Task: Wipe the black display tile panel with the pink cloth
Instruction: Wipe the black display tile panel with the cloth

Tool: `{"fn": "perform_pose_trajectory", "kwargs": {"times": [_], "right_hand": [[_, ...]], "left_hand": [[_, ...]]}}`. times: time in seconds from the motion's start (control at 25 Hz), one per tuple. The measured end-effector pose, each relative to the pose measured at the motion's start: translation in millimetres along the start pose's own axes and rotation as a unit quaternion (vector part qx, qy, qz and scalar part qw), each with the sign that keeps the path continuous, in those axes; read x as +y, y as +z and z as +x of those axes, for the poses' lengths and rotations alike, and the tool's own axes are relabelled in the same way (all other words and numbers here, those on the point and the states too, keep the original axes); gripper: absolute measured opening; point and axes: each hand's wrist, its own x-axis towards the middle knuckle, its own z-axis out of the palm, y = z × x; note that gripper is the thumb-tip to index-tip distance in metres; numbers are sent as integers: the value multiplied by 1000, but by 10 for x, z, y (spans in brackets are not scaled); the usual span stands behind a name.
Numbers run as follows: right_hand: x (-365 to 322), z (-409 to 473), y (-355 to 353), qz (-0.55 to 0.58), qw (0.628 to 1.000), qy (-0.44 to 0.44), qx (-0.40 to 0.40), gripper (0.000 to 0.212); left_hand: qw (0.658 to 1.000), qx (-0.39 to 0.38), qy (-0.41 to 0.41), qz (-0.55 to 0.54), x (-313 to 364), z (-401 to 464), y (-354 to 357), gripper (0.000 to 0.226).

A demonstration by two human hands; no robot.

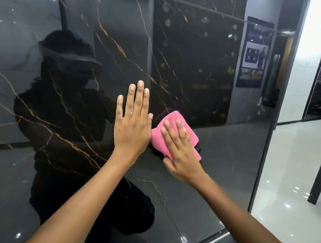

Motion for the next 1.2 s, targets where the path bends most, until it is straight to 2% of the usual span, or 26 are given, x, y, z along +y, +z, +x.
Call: {"fn": "perform_pose_trajectory", "kwargs": {"times": [0.04,0.08,0.16,0.24,0.28,0.32,0.36,0.4,0.44,0.48,0.52,0.56,0.6,0.64,0.72,0.76,0.8,0.84,0.88,0.92,0.96,1.0,1.08,1.12,1.16,1.2], "right_hand": [[168,35,-101,-21,999,-28,1,77],[415,81,-195,-16,999,14,26,77],[1002,137,-383,38,963,247,95,76],[1505,105,-594,86,843,507,157,68],[1556,73,-584,97,783,592,167,66],[1427,55,-511,110,750,627,179,64],[1153,25,-369,117,759,613,184,66],[764,-47,-186,122,809,552,163,71],[343,-160,9,120,880,443,122,79],[-87,-303,178,102,953,281,56,84],[-350,-499,324,44,995,93,-16,85],[-375,-654,378,-26,996,-47,-69,84],[-215,-748,337,-63,989,-101,-88,83],[35,-804,294,-64,992,-79,-77,84],[506,-834,161,10,989,150,-10,86],[726,-836,61,45,950,307,26,82],[921,-833,-17,81,888,448,61,76],[1008,-802,-57,118,820,553,92,71],[959,-751,-35,126,780,603,107,69],[776,-705,34,130,782,598,119,70],[499,-710,155,126,815,553,118,73],[124,-790,299,128,863,478,97,78],[-586,-1155,600,108,963,245,-6,86],[-748,-1374,693,68,987,133,-63,88],[-705,-1545,736,26,992,73,-96,87],[-515,-1650,731,19,992,79,-99,86]], "left_hand": [[1000,0,2,1,4,-5,4,59],[1000,-1,1,5,6,-4,7,59],[1000,-3,2,24,18,-5,12,58],[999,0,10,41,35,-18,17,58],[999,2,12,46,39,-19,17,58],[999,4,10,42,30,-10,20,58],[999,7,8,31,21,4,20,58],[1000,11,7,14,19,14,15,57],[1000,14,5,-8,25,-1,4,57],[999,14,-6,-38,39,-68,-13,57],[998,7,-17,-61,66,-220,-27,58],[997,-8,-20,-75,95,-449,-35,60],[996,-26,-15,-81,118,-737,-35,62],[996,-47,-3,-78,120,-1022,-23,64],[995,-79,29,-54,84,-1437,38,65],[995,-85,42,-41,62,-1526,88,64],[995,-85,46,-27,52,-1556,125,62],[996,-80,48,-12,55,-1548,146,61],[996,-73,52,0,65,-1530,160,60],[996,-69,55,6,77,-1531,163,60],[996,-65,56,9,81,-1551,174,61],[997,-60,56,9,81,-1577,183,61],[997,-52,51,-5,59,-1572,172,62],[997,-51,51,-14,51,-1560,164,63],[997,-49,53,-19,45,-1554,157,64],[997,-48,55,-20,45,-1547,149,64]]}}
